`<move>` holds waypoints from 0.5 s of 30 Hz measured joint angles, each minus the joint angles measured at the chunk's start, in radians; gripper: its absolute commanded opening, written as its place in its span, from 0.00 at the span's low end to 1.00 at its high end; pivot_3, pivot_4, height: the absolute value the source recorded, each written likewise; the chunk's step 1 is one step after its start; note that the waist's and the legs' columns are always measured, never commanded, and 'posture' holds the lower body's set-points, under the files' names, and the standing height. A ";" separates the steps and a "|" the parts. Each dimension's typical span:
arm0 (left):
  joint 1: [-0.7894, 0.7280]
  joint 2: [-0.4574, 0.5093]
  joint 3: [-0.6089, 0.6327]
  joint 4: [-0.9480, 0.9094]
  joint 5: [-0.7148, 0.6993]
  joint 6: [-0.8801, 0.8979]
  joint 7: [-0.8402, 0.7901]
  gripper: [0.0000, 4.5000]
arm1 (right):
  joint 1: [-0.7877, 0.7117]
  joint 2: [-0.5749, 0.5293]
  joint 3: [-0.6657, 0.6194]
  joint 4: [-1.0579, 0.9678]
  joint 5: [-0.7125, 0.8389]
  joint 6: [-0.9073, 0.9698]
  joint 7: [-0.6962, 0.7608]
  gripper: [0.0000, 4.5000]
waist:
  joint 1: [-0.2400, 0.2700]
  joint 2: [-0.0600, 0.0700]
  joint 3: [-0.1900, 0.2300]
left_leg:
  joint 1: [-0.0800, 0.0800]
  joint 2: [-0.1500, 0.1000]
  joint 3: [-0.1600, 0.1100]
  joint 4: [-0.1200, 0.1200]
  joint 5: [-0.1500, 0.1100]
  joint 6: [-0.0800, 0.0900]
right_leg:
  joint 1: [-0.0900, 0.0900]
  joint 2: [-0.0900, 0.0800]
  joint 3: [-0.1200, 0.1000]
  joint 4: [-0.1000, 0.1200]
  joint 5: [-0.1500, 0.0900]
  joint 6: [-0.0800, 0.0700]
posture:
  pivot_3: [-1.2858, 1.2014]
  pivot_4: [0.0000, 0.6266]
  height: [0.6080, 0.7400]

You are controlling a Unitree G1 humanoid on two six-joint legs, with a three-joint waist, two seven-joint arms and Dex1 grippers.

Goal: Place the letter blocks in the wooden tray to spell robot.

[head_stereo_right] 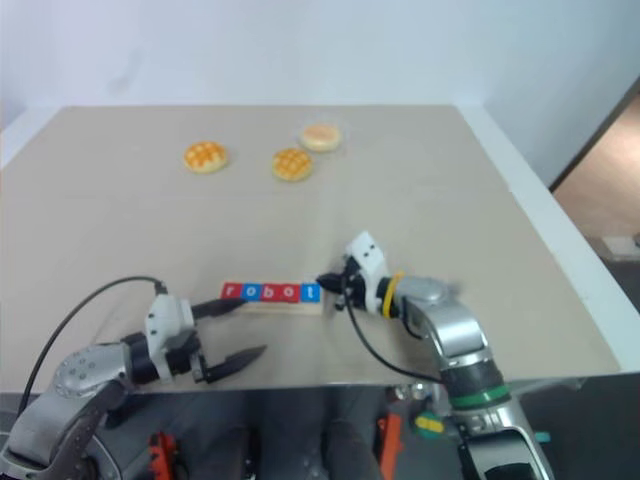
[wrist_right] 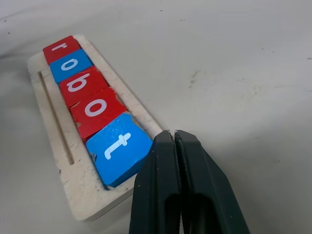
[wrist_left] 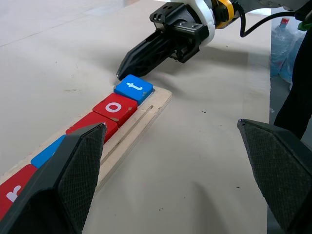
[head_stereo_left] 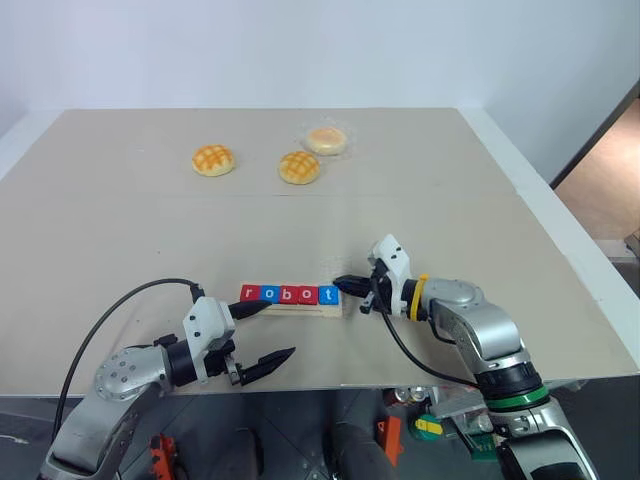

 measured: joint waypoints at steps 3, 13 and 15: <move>0.000 0.001 0.000 0.000 0.004 -0.004 -0.003 1.00 | 0.003 -0.006 0.003 -0.007 0.000 -0.001 0.006 0.01 | 0.000 0.000 0.000 | 0.000 0.000 0.000 0.000 0.000 0.000 | 0.000 0.000 0.000 0.000 0.000 0.000 | 0.52 0.24 1.00; -0.043 -0.030 0.016 0.037 0.023 0.001 0.045 1.00 | -0.031 -0.019 -0.019 0.044 0.010 -0.034 0.012 0.27 | 0.000 0.000 0.000 | 0.000 0.000 0.000 0.001 0.000 0.000 | 0.000 0.000 0.000 0.000 0.001 0.000 | 0.52 0.24 1.00; -0.072 -0.036 0.045 0.059 0.022 0.006 0.077 1.00 | -0.049 -0.037 -0.048 0.061 0.023 -0.034 0.022 0.43 | 0.001 0.000 0.000 | 0.000 0.000 -0.001 0.001 0.000 0.000 | 0.001 0.000 -0.001 0.000 0.002 0.000 | 0.52 0.24 1.00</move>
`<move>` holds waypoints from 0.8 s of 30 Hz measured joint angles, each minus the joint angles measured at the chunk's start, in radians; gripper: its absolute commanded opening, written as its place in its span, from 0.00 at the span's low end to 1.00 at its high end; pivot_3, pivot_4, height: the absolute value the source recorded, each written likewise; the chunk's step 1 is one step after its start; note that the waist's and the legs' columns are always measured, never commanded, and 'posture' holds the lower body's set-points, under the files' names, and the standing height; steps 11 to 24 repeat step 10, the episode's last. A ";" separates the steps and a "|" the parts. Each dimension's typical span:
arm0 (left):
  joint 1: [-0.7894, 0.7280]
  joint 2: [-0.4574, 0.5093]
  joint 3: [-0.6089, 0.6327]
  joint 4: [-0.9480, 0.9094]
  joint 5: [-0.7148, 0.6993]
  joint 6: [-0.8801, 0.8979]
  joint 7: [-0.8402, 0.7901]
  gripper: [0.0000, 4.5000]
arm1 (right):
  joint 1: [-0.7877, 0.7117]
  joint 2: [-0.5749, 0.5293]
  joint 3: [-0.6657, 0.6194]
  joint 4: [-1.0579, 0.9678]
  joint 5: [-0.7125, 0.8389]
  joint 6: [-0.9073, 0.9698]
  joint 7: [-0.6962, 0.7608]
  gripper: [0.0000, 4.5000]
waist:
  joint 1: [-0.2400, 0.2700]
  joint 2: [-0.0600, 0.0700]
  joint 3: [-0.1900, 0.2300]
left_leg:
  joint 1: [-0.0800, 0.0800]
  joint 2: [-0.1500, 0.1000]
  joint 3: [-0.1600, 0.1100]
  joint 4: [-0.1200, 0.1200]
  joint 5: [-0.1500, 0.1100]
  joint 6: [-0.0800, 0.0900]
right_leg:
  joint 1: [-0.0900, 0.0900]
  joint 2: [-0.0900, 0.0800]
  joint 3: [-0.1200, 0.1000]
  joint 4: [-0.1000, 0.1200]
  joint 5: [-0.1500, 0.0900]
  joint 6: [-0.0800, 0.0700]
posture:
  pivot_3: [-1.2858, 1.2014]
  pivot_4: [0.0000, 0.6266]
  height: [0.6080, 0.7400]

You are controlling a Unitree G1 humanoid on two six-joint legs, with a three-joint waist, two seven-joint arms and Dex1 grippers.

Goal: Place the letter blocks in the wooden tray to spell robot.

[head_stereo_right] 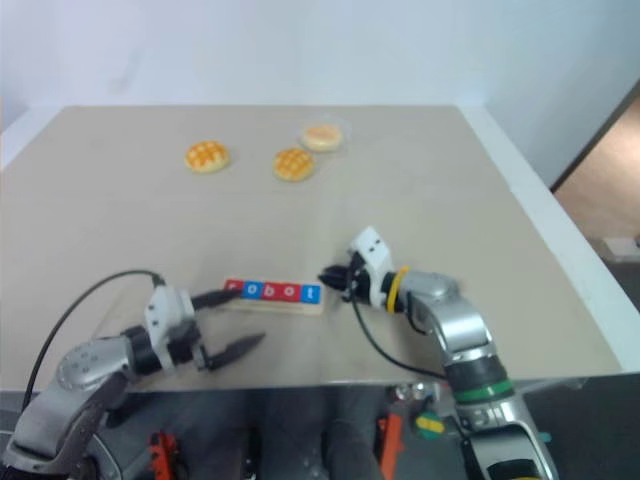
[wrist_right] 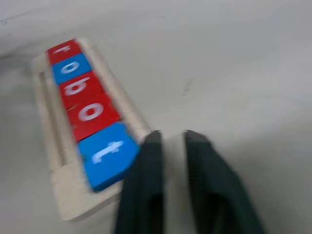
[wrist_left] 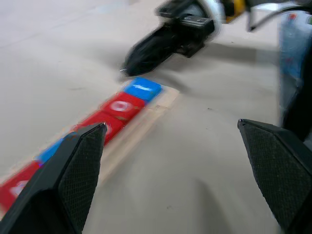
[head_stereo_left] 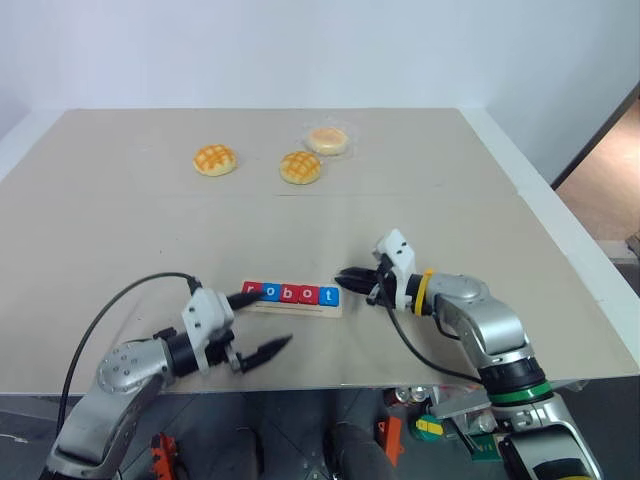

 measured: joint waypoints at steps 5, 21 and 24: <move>-0.079 0.032 0.124 0.109 -0.002 0.035 0.067 1.00 | -0.021 -0.108 -0.085 0.053 0.057 -0.006 0.102 0.81 | 0.001 0.000 0.000 | 0.000 0.000 0.000 -0.001 0.000 0.000 | 0.000 0.000 0.000 0.000 -0.001 0.001 | 0.52 0.24 1.00; -0.146 0.113 0.187 0.235 0.017 0.060 0.076 1.00 | 0.024 -0.224 -0.124 0.073 0.097 -0.032 0.227 0.99 | 0.000 0.000 0.000 | 0.000 0.000 0.000 -0.002 0.000 0.000 | 0.000 0.000 -0.001 0.000 -0.002 0.000 | 0.52 0.24 1.00; -0.146 0.113 0.187 0.235 0.017 0.060 0.076 1.00 | 0.024 -0.224 -0.124 0.073 0.097 -0.032 0.227 0.99 | 0.000 0.000 0.000 | 0.000 0.000 0.000 -0.002 0.000 0.000 | 0.000 0.000 -0.001 0.000 -0.002 0.000 | 0.52 0.24 1.00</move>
